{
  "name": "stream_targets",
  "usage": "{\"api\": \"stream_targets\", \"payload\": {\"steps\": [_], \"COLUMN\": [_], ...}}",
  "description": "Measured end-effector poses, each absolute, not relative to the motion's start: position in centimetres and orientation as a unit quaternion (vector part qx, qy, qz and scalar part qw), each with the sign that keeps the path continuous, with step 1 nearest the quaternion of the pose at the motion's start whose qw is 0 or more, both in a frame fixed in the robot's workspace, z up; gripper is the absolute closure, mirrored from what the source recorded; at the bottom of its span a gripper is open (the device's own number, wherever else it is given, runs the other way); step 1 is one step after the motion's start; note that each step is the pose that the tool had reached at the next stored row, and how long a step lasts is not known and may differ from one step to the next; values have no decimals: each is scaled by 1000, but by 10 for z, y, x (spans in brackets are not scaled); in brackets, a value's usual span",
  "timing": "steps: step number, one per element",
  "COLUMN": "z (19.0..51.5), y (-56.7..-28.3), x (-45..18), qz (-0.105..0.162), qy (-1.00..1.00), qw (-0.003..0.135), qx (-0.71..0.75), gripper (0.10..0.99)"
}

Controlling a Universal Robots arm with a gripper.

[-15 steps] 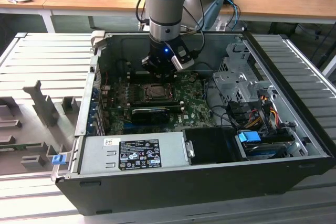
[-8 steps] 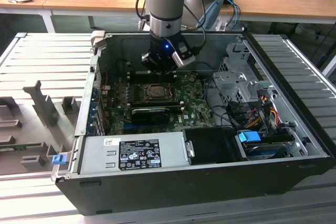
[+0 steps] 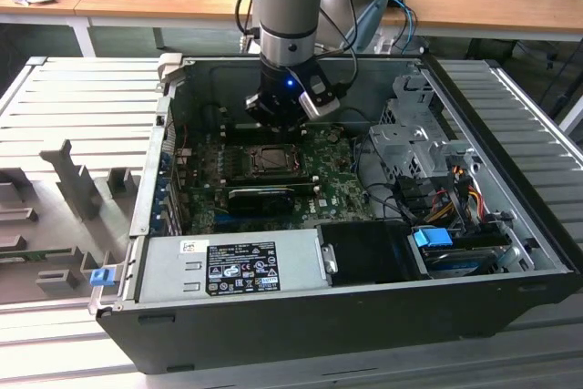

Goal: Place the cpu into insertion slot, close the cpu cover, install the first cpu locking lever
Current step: 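Install the first cpu locking lever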

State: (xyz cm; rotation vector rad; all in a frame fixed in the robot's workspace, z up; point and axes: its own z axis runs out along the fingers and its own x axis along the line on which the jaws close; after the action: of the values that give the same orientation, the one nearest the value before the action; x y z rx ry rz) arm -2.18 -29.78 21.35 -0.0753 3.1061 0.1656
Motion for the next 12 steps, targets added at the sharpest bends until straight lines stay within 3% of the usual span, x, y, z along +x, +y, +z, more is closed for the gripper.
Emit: {"api": "stream_targets", "payload": {"steps": [12], "z": [239], "y": [-303], "x": [-22], "qz": [53], "qy": [998], "qw": [15], "qx": [-24], "gripper": [980]}}
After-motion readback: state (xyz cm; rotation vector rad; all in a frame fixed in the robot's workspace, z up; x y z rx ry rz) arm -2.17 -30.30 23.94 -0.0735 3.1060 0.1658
